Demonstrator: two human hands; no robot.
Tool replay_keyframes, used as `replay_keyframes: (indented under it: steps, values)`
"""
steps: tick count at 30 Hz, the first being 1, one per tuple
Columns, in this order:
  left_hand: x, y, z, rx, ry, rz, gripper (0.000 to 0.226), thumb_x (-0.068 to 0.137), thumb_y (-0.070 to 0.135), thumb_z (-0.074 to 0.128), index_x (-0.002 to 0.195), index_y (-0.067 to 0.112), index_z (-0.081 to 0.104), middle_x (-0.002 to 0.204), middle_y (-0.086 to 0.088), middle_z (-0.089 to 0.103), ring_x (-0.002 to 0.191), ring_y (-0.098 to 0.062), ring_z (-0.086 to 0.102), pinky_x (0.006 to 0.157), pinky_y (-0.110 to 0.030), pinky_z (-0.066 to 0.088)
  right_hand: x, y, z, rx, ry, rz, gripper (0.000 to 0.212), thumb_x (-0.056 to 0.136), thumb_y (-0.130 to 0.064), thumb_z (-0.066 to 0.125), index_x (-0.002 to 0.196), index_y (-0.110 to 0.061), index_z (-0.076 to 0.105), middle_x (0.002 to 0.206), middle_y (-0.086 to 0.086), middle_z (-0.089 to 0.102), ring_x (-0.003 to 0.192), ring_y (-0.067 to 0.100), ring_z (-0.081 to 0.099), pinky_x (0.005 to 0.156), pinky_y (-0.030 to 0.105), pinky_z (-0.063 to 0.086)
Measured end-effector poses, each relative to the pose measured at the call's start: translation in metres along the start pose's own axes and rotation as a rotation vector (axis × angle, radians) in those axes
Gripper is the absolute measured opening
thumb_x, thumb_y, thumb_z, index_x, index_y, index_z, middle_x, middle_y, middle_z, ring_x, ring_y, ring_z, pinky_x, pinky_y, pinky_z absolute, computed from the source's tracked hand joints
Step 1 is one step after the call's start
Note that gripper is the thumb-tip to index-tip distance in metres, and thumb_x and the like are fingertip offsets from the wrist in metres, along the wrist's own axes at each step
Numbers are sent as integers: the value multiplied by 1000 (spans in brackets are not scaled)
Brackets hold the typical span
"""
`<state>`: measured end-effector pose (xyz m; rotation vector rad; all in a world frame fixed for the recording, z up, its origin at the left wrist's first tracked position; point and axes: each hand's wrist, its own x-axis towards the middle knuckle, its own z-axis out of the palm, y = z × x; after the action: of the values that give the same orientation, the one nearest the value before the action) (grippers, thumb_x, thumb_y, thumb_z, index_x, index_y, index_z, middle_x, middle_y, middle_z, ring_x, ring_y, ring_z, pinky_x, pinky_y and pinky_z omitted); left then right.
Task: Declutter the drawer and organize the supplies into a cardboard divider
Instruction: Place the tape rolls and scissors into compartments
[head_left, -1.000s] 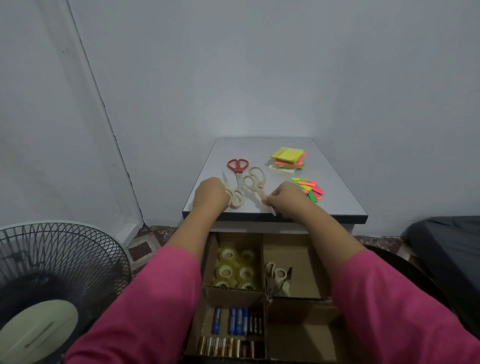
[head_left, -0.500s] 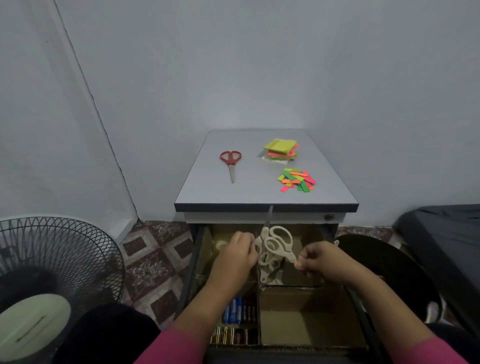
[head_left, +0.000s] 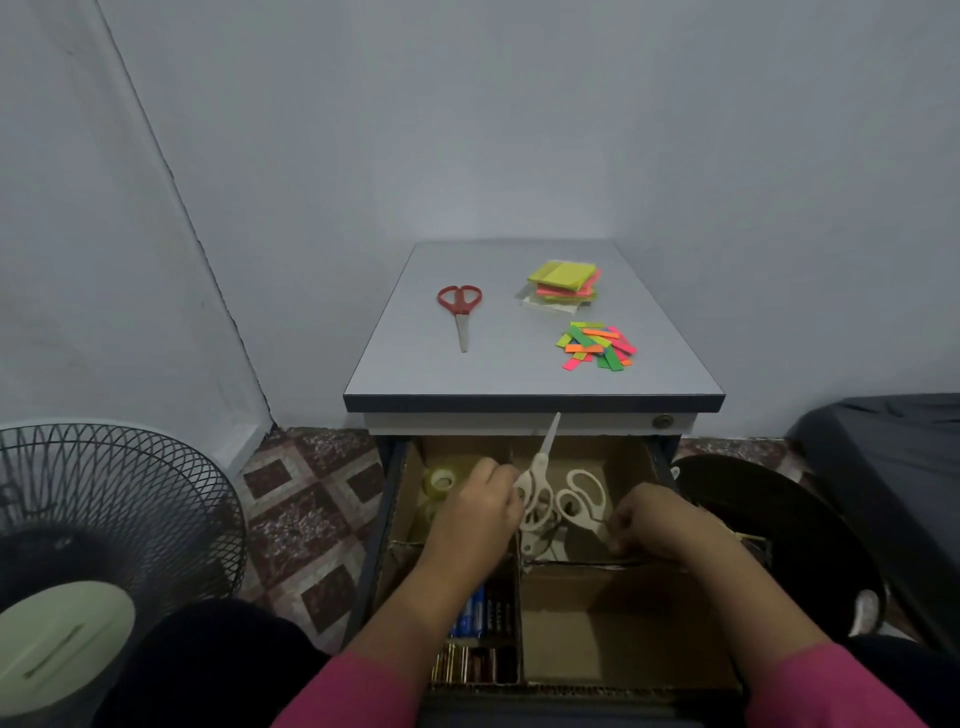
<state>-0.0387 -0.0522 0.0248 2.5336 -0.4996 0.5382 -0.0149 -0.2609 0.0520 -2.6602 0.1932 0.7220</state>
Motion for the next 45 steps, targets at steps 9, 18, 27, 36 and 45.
replay_keyframes:
  steps: [9, 18, 27, 36, 45]
  values:
    - [-2, -1, 4, 12, -2, -9, 14, 90, 13, 60, 101, 11, 67, 92, 0, 58, 67, -7, 51, 48, -11, 34, 27, -13, 22, -120, 22, 124, 39, 93, -17, 57, 129, -3, 52, 132, 13, 55, 120, 26, 54, 94, 29, 44]
    - [-1, -2, 4, 5, -4, -24, 19, 96, 17, 51, 106, 11, 65, 99, -1, 57, 77, -13, 56, 59, -21, 42, 31, -14, 27, -124, 4, 98, 40, 94, -22, 58, 129, -2, 52, 132, 13, 55, 120, 26, 54, 93, 28, 44]
    - [5, 30, 4, 164, -135, 104, 17, 85, 17, 53, 74, 13, 66, 76, 0, 57, 62, -14, 56, 50, -20, 32, 15, 6, 3, 71, 507, -37, 11, 94, -10, 51, 95, -11, 62, 90, 7, 65, 84, 22, 63, 77, 37, 55]
    - [44, 80, 40, 103, -599, -295, 13, 90, 10, 56, 99, 6, 66, 103, -14, 66, 97, -31, 64, 75, -37, 51, 13, 24, 22, 468, 776, -142, 8, 94, -20, 57, 99, -17, 62, 84, -2, 63, 72, 10, 60, 56, 22, 44]
    - [53, 69, 67, -43, -755, -502, 8, 91, 11, 59, 93, 6, 66, 106, -13, 66, 99, -30, 63, 77, -34, 48, 15, 27, 26, 492, 785, -162, 8, 94, -21, 57, 100, -18, 62, 85, -4, 62, 74, 8, 60, 58, 20, 43]
